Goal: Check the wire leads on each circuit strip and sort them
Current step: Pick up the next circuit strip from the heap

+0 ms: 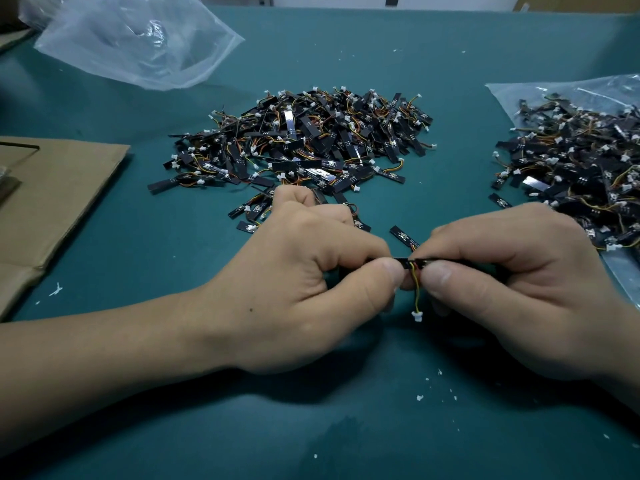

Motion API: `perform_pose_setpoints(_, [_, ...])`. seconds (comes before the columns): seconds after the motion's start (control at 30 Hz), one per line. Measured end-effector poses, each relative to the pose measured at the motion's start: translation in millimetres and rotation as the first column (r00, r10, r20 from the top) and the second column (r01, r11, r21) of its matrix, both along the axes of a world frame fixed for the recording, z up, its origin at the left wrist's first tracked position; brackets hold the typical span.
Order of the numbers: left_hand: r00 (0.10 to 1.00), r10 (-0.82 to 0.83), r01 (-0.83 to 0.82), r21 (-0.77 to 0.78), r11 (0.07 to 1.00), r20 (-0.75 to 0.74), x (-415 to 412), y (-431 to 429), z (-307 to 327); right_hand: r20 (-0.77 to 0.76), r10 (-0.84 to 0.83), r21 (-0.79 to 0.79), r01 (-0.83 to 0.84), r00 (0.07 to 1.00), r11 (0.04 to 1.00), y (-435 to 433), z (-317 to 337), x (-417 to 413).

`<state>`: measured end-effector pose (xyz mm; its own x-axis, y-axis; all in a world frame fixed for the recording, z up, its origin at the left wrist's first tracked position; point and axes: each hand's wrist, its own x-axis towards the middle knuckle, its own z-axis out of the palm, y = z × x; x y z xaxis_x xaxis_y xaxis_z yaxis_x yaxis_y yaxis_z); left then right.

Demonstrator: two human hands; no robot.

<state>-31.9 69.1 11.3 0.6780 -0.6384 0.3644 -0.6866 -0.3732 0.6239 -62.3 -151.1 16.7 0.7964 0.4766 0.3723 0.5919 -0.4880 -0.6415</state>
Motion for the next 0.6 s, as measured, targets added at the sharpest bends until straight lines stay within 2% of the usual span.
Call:
perform_pose_setpoints(0.13, [0.999,0.045,-0.045,0.01,0.999,0.019,-3.3,-2.6,2.0,-0.029,-0.04,0.061,0.042,0.999,0.997,-1.2,-7.0,0.5])
perform_pose_setpoints(0.4, [0.997,0.063,-0.064,0.029,0.998,0.044,-1.8,-3.2,-0.5,-0.035,-0.059,0.054,0.061,0.998,0.997,-0.8,-8.3,0.9])
perform_pose_setpoints(0.6, [0.997,0.056,-0.059,0.055,0.997,0.049,-1.7,-2.9,1.2,-0.08,-0.004,0.049,0.008,0.997,0.999,1.4,-8.3,3.3])
